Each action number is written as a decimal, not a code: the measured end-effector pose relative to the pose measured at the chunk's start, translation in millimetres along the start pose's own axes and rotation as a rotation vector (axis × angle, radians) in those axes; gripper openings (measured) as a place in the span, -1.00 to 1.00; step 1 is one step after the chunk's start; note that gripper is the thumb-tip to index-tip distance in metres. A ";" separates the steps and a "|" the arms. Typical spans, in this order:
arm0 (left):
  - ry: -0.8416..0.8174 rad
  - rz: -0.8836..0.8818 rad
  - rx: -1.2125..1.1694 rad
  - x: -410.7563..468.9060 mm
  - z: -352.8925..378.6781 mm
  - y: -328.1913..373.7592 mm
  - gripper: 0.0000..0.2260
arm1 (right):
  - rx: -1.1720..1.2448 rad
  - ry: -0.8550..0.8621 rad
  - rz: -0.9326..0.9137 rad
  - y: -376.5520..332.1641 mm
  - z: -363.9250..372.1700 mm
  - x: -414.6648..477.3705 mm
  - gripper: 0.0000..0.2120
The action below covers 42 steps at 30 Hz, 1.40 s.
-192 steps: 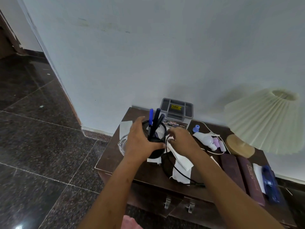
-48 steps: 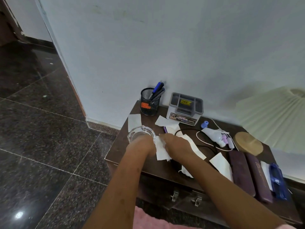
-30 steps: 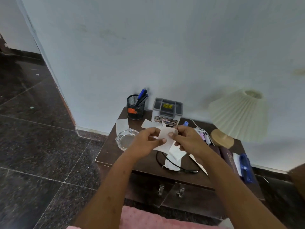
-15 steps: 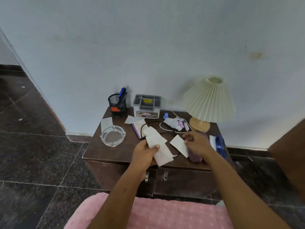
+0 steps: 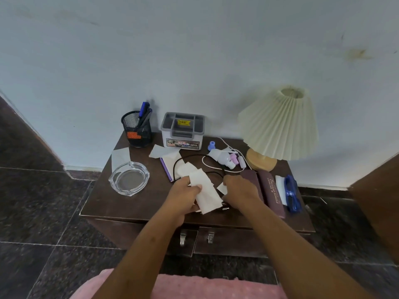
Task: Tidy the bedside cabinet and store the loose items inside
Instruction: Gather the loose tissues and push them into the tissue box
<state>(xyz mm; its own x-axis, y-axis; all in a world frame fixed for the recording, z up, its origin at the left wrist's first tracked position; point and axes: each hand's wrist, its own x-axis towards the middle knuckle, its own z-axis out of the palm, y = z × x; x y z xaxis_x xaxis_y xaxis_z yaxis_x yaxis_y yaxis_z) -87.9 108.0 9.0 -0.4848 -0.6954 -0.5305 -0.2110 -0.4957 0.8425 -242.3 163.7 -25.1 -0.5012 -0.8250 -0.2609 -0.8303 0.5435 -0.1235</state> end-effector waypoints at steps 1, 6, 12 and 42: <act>-0.007 -0.005 0.008 0.7 -3.1 -0.6 -0.83 | 0.014 0.004 0.004 0.0 1.1 2.4 -0.67; 0.004 -0.012 0.017 1.1 -18.3 -1.1 -0.85 | 0.046 0.044 -0.005 -2.8 5.0 7.1 -0.79; 0.018 -0.012 0.005 0.1 -18.0 0.3 -0.84 | 0.120 0.069 0.024 -7.4 6.4 5.1 -0.78; -0.033 -0.026 -0.402 5.7 -6.2 -2.0 -0.81 | 1.274 -0.075 -0.169 -43.9 -50.2 -10.8 -0.76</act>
<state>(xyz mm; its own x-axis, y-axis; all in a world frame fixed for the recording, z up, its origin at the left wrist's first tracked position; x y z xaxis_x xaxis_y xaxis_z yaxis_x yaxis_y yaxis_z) -84.9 101.8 3.8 -0.5117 -0.6659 -0.5428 0.1217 -0.6817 0.7215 -212.7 141.0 31.2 -0.3642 -0.9096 -0.2001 -0.0433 0.2312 -0.9720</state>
